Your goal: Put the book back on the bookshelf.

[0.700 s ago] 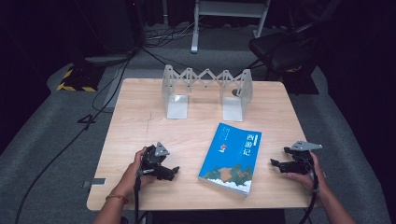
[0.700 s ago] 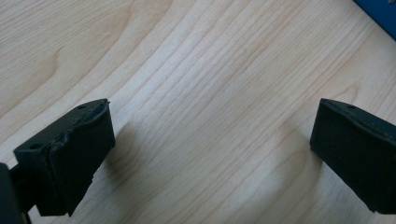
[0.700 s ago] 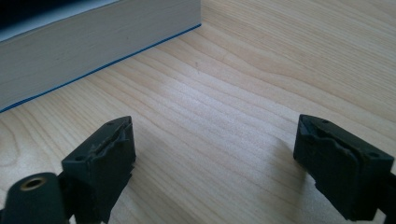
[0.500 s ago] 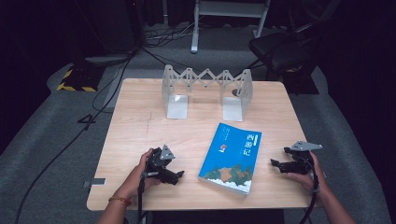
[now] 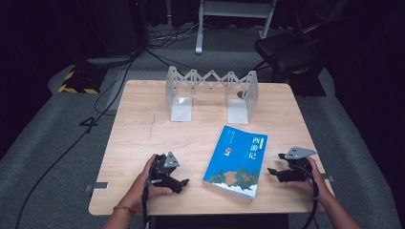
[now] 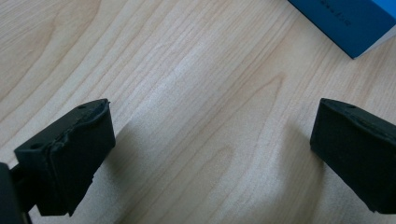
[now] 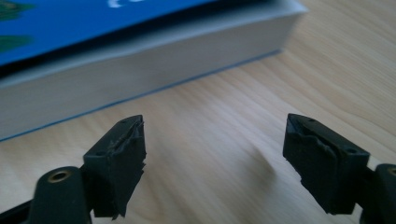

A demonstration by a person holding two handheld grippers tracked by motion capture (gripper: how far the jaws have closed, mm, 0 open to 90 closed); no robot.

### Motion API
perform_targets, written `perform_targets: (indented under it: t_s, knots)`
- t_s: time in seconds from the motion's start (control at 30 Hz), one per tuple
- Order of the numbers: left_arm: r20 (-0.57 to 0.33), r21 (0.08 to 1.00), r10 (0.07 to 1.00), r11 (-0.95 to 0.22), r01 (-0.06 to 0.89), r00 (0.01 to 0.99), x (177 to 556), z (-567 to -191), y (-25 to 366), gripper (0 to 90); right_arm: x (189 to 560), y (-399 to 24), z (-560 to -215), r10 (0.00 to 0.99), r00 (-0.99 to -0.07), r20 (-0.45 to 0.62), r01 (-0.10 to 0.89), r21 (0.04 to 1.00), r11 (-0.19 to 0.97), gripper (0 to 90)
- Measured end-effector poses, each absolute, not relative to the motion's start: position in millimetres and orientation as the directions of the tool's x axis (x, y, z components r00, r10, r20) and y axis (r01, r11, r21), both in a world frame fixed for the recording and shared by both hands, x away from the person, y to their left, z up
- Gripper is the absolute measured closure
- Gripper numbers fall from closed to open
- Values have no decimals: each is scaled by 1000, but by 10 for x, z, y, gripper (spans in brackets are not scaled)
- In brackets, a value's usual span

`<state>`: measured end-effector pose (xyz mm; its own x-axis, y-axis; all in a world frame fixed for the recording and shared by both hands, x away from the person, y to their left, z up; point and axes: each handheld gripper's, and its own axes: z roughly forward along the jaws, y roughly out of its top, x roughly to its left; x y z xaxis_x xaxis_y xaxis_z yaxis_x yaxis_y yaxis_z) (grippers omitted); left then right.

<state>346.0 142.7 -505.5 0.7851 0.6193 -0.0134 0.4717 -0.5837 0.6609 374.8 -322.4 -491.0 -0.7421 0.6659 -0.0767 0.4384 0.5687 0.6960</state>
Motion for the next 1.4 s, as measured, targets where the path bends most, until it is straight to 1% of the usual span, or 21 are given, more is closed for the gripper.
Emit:
perform_targets:
  t_s: [0.17, 0.33, 0.4, 0.47, 1.07, 1.2, 1.4]
  knots:
    - [-14, 662, 607, -590, 462, 795, 3409, -5056, 1382, 7, 3685, -3002, -4915, 583, -807, -97, 385, 662, 643, 218]
    - [-16, 661, 608, -589, 465, 794, 3398, -5055, 1362, 7, 3704, -2983, -4929, 570, -818, -75, 385, 664, 640, 215]
    - [-16, 662, 609, -588, 465, 793, 3397, -5055, 1361, 7, 3705, -2971, -4923, 563, -825, -49, 388, 676, 627, 217]
    - [-18, 662, 609, -588, 466, 793, 3398, -5056, 1361, 7, 3704, -2938, -4918, 556, -828, -69, 377, 666, 643, 209]
    - [-15, 662, 604, -592, 461, 797, 3405, -5055, 1360, 6, 3701, -2929, -4828, 555, -828, -78, 365, 676, 640, 210]
    - [-16, 662, 609, -588, 464, 793, 3403, -5056, 1350, 6, 3699, -2936, -4778, 566, -823, -59, 370, 699, 612, 210]
    - [-16, 662, 613, -586, 468, 790, 3395, -5055, 1333, 7, 3692, -2908, -4674, 579, -813, -60, 361, 728, 583, 210]
